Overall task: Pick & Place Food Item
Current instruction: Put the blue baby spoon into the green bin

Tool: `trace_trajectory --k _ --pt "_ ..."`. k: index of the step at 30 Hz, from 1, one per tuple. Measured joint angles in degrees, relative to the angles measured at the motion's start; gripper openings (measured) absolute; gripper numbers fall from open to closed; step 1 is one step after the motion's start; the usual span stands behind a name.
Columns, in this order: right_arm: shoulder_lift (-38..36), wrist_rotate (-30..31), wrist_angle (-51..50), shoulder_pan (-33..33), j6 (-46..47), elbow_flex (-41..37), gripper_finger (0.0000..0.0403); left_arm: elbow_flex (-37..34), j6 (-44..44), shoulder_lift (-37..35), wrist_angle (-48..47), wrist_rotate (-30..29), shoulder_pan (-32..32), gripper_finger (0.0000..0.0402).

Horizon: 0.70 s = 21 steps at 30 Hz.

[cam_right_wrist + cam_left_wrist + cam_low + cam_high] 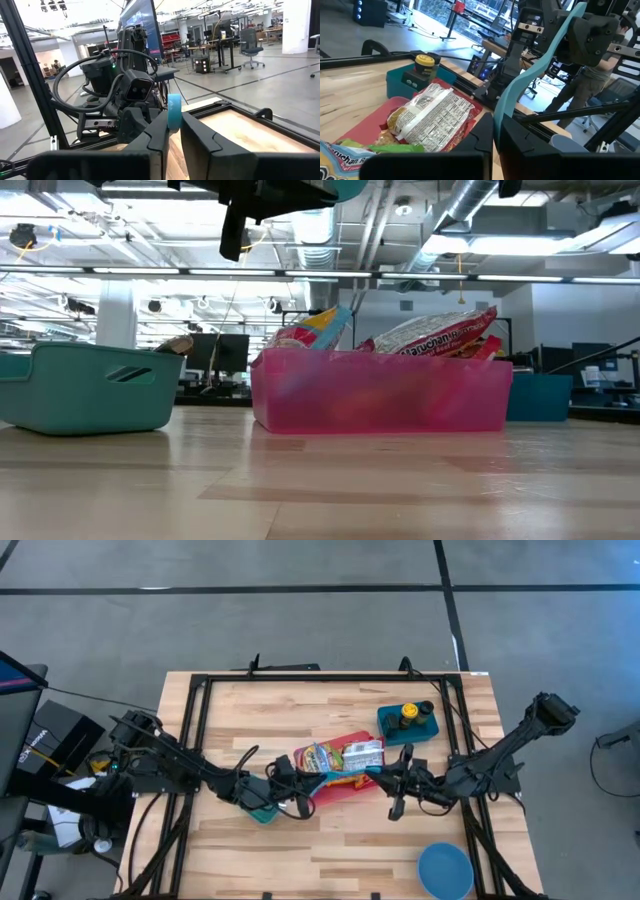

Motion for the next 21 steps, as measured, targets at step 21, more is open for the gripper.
trace_trajectory --k 21 --pt "0.0 1.4 -2.0 0.8 -3.7 0.0 0.0162 0.0 -1.7 -10.1 -16.0 -0.2 -0.4 0.0002"
